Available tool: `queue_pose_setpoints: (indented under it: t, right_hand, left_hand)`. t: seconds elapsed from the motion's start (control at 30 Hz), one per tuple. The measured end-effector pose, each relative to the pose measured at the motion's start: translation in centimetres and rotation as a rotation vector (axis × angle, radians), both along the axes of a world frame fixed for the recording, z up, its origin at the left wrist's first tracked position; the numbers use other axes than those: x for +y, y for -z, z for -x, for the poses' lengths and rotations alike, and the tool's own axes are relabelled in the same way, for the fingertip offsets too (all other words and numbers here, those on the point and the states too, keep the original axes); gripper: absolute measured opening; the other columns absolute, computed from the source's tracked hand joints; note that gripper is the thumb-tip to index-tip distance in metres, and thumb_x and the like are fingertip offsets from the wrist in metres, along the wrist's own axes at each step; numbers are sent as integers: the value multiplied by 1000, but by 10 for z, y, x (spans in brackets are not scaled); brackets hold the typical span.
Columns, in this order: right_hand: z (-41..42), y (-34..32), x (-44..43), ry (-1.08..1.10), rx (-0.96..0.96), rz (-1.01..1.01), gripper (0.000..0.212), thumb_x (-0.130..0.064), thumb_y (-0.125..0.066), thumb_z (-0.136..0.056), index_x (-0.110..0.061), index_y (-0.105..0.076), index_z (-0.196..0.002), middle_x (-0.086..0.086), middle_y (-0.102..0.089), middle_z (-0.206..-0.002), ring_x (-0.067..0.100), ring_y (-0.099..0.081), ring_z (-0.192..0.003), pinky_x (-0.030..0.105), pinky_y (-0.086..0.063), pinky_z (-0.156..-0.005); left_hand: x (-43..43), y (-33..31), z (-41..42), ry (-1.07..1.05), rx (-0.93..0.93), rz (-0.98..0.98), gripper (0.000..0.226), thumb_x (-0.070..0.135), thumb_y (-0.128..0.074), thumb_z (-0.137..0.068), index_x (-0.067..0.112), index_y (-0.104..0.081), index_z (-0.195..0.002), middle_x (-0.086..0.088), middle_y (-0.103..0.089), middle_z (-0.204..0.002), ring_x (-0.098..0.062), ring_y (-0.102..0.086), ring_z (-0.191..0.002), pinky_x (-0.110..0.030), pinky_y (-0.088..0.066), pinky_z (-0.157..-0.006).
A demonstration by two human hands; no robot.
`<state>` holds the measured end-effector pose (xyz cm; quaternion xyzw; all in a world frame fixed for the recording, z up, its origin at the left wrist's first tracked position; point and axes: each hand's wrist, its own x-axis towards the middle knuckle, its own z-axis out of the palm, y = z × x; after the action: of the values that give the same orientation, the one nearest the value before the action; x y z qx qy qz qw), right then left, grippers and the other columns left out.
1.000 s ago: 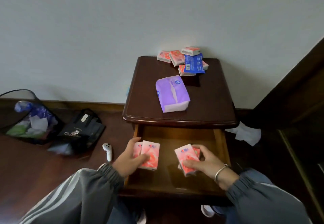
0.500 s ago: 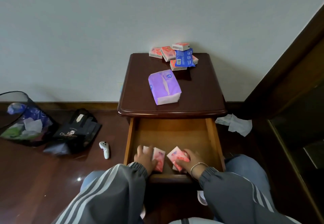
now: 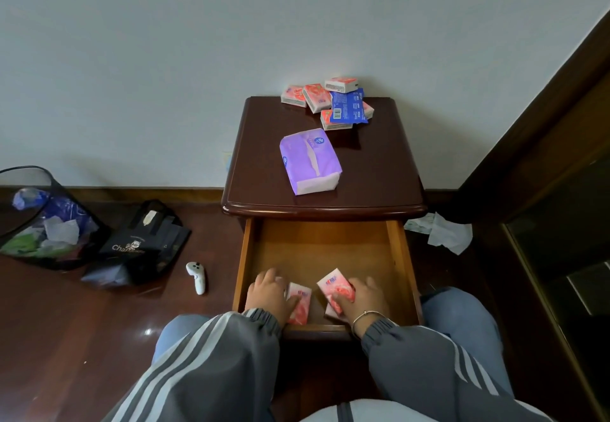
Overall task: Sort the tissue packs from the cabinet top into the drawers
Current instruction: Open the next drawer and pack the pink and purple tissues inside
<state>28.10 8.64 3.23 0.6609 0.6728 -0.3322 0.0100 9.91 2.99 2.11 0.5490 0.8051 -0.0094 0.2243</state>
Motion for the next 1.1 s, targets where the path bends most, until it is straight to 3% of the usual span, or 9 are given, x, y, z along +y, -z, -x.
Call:
queue_pose_setpoints:
  t: [0.13,0.27,0.37,0.47,0.57,0.7,0.87,0.97,1.1]
  right_hand:
    - [-1,4,3,-10,-20,6,39,-45,-58,-86,-18,-56,-114,3,-52,-116,19,-53,-105,32,-47,-92]
    - [-1,6,3,-3,-28,10,41,-48,-58,-85,-20,-54,-115,2,-52,-117,19,-54,-106,32,-46,-89]
    - [0,7,4,4,-24,18,41,-48,-58,-85,-20,-53,-115,1,-52,-117,19,-54,-106,32,-48,-90]
    - [0,9,4,13,-15,18,41,-48,-59,-84,-19,-53,-114,1,-52,-117,18,-54,-106,33,-48,-91]
    - [1,9,4,18,-11,13,41,-48,-59,-85,-19,-53,-114,1,-52,-116,18,-54,-105,33,-48,-90]
    - [1,10,4,20,-9,4,37,-46,-58,-86,-19,-53,-111,0,-52,-114,17,-54,-103,31,-49,-88]
    - [0,9,1,40,69,-69,25,-38,-58,-88,-18,-56,-104,-4,-52,-104,11,-51,-91,23,-44,-74]
    - [3,7,-2,-12,154,-135,7,-19,-55,-90,-15,-60,-92,2,-62,-100,18,-59,-92,30,-50,-76]
    - [14,3,-5,-139,69,-39,14,-21,-48,-92,-19,-61,-93,3,-67,-97,21,-61,-91,35,-53,-80]
  left_hand:
    - [1,0,0,-78,-72,57,42,38,-31,-100,22,-48,-135,3,-39,-147,-20,-34,-135,-38,-34,-108]
    - [-3,-1,-2,-112,18,153,51,20,-39,-96,19,-29,-147,0,-26,-154,-26,-22,-142,-39,-29,-112]
    - [-4,-2,0,-101,1,46,44,26,-44,-95,19,-42,-139,-3,-28,-153,-24,-23,-142,-37,-28,-113]
    - [-1,2,3,142,-60,-34,53,28,-51,-94,27,-36,-144,3,-18,-159,-20,-12,-147,-40,-18,-118]
    - [5,3,4,299,-56,134,60,34,-52,-93,34,-28,-147,10,-20,-158,-16,-8,-147,-47,-10,-118]
    - [8,0,0,267,78,228,56,43,-52,-91,31,-34,-143,6,-34,-152,-20,-14,-146,-54,-4,-115]
    - [6,-5,-1,146,90,241,56,44,-55,-89,27,-37,-140,0,-36,-150,-24,-19,-144,-55,-8,-115]
    - [4,-4,1,108,16,214,57,42,-56,-89,25,-38,-140,1,-37,-148,-23,-24,-142,-51,-12,-116]
    - [2,-1,3,89,-49,84,53,41,-53,-90,27,-40,-139,4,-41,-144,-18,-31,-137,-41,-21,-115]
